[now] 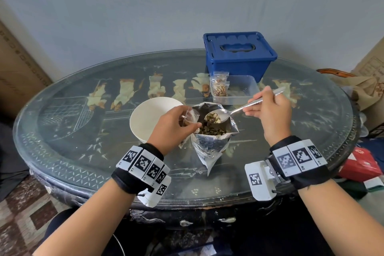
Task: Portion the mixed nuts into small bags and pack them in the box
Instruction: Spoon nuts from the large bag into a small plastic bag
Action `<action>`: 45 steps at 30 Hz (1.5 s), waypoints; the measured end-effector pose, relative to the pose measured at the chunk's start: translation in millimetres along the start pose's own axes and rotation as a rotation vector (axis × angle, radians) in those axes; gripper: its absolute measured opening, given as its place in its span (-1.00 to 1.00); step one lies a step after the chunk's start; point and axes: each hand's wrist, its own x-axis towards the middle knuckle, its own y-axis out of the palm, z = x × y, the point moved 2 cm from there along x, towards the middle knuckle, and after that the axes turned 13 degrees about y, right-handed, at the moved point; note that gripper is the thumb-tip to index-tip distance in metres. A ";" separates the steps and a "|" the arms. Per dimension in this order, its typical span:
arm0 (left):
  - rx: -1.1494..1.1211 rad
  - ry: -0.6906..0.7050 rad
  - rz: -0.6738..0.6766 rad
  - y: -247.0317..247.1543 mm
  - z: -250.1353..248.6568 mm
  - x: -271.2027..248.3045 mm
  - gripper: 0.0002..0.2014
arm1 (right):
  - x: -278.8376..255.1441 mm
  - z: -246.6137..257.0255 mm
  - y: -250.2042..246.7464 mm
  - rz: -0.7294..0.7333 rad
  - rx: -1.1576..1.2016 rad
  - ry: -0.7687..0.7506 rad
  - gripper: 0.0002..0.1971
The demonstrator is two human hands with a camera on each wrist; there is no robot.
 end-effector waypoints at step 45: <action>-0.055 -0.023 -0.042 -0.4 4.0 -5.8 -0.54 | -16.7 28.8 6.4 0.043 -0.119 -0.471 -0.68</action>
